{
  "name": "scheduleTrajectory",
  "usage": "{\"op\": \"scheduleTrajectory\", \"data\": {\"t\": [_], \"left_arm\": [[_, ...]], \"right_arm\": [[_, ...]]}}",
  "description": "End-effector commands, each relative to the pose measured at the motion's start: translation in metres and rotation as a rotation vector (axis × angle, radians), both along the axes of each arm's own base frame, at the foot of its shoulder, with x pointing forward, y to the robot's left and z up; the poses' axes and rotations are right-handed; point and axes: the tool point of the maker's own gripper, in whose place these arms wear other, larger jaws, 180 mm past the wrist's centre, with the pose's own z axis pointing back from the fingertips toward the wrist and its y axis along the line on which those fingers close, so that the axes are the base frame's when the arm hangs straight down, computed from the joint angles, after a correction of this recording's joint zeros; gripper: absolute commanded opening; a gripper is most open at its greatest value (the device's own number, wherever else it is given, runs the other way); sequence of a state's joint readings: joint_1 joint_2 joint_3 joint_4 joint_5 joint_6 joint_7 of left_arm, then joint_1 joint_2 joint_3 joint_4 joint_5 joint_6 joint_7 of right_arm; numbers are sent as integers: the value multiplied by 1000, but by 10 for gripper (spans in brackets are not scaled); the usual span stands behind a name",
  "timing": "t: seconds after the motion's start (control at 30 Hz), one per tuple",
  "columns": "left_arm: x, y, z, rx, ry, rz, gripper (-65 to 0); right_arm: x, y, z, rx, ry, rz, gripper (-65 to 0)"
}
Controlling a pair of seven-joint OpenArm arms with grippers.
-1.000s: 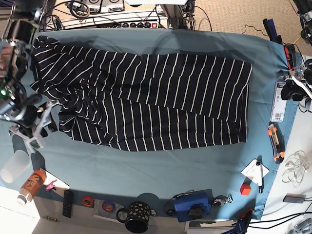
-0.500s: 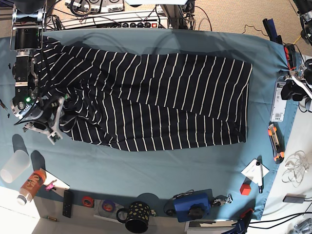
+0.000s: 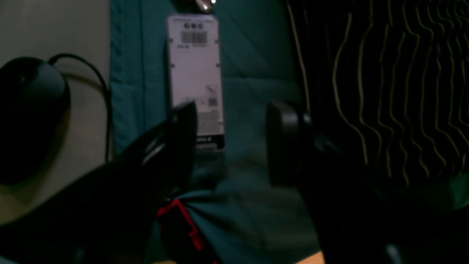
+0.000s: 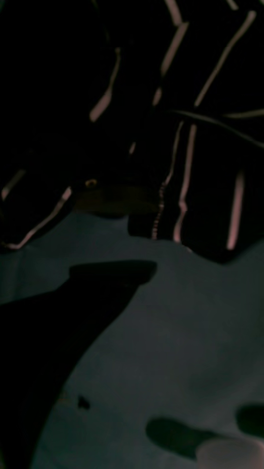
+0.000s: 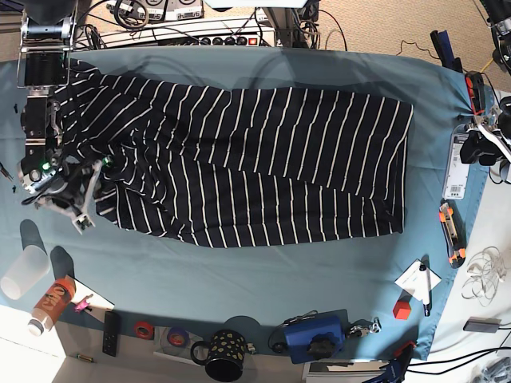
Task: Layout the t-shirt on the table in an organized manner, then fold the t-shirt properly
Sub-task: 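Fold the held shirt edge over onto the shirt with the right gripper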
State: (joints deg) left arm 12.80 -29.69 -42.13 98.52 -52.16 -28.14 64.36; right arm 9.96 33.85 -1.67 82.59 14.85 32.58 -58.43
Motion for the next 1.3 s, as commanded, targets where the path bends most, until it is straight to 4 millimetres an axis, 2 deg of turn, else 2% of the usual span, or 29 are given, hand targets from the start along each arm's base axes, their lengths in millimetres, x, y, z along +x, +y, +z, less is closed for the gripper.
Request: {"op": "scheduleTrajectory", "data": {"t": [0.0,0.13,0.27,0.37,0.53,0.73,0.83,0.9,1.0,1.13,1.2,1.27], "left_arm": [[8,4,16,13,-55,-7,-341],[8,4,16,13,-55,-7,-341],[8,4,16,13,-55,-7,-341],[8,4,16,13,-54,-7,-341],[8,4,16,14,-54,-7,-341],[8,4,16,14,-54,-7,-341],[8,4,16,13,-53,-7,-341],[8,4,16,13,-53,-7,-341],[8,4,16,13,-53,-7,-341],[8,4,16,13,-53,-7,-341],[8,4,16,14,-53,-7,-341],[8,4,16,13,-54,-7,-341]], "right_arm": [[14,-2,19,3,-68,6,-435],[27,16,24,67,-152,45,-443],[32,37,19,124,-178,60,-636],[38,41,20,144,-212,15,-650],[66,23,55,119,-368,-111,-650],[99,14,109,101,-499,-147,-650],[104,12,121,97,-512,-157,-650],[103,11,119,90,-501,-162,-650],[92,7,103,60,-393,-173,-650],[65,7,74,33,-169,-169,-456],[58,7,67,36,-118,-187,-435],[60,10,68,54,-127,-182,-435]]}}
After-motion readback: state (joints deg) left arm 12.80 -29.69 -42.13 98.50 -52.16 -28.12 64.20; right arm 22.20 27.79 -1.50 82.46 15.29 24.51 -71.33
